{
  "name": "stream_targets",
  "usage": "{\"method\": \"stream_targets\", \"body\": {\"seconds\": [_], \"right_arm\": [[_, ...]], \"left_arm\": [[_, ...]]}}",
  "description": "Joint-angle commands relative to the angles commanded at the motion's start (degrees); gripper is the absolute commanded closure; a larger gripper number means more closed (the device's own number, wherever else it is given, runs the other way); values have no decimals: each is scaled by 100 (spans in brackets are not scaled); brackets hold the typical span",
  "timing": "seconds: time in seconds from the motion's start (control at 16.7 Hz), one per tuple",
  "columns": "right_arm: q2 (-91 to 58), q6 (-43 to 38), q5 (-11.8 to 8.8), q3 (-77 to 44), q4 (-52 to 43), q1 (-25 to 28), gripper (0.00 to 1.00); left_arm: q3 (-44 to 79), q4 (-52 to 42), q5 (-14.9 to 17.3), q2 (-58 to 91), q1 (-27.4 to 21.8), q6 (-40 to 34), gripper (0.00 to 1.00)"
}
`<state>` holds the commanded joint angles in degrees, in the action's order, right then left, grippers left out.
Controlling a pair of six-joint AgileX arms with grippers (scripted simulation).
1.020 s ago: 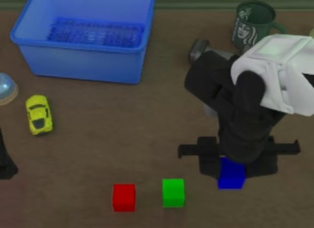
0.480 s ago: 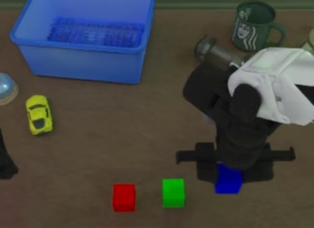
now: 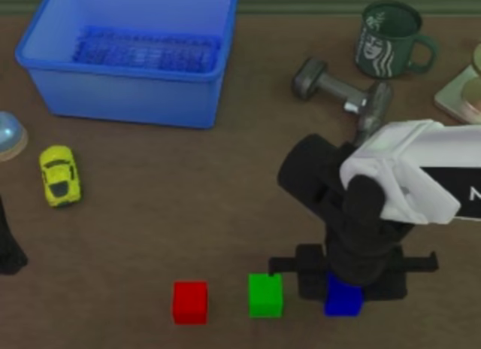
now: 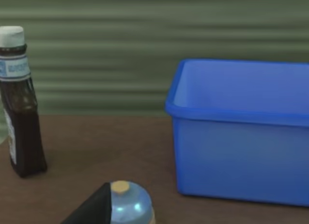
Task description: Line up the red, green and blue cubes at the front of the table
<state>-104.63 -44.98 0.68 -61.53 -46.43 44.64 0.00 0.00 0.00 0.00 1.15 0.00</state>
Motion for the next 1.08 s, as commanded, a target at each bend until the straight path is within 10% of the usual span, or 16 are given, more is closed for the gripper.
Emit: {"method": "stream_targets", "body": {"seconds": [0.12,0.9,1.08], "right_arm": [[0,0,0,0,0,0,100],[0,0,0,0,0,0,2],[0,0,0,0,0,0,0]], "left_arm": [[0,0,0,0,0,0,0],[0,0,0,0,0,0,0],[0,0,0,0,0,0,0]]}}
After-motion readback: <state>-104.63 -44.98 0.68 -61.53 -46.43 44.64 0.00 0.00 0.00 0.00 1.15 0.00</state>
